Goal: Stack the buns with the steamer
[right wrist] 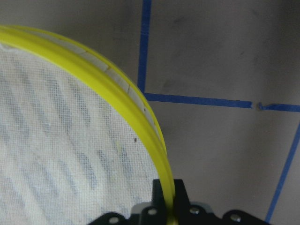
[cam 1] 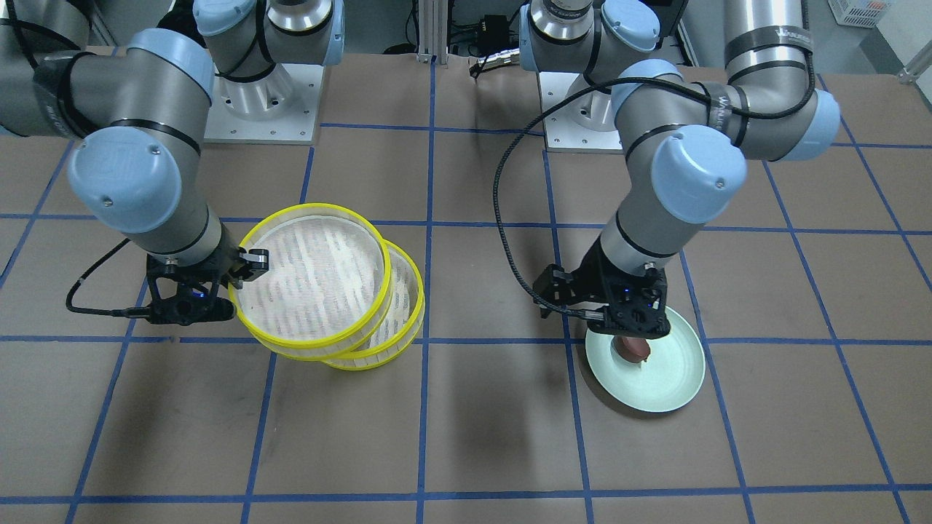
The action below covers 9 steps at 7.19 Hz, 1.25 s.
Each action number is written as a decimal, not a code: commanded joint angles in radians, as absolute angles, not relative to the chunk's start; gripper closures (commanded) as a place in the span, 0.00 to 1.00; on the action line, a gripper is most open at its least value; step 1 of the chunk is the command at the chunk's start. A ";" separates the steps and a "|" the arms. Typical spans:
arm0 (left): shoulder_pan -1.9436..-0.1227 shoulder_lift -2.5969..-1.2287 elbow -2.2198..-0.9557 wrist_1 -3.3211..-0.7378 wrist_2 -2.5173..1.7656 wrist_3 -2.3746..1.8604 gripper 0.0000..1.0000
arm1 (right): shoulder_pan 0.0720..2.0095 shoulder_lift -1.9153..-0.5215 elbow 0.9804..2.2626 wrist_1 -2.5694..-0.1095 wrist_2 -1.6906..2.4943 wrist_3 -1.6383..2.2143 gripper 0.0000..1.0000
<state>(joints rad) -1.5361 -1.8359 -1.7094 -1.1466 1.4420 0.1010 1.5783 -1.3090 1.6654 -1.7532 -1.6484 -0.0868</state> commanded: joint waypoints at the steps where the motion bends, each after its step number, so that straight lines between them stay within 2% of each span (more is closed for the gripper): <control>1: -1.436 -1.868 -1.713 -1.157 1.443 0.219 0.00 | 1.641 -1.315 1.762 -1.911 -1.654 -0.069 1.00; 8: -1.388 -2.029 -1.775 -1.039 1.543 0.104 0.07 | 1.643 -1.302 1.787 -1.916 -1.660 -0.078 1.00; 9: -1.388 -2.031 -1.787 -1.043 1.548 0.083 0.30 | 1.643 -1.302 1.793 -1.916 -1.658 -0.077 1.00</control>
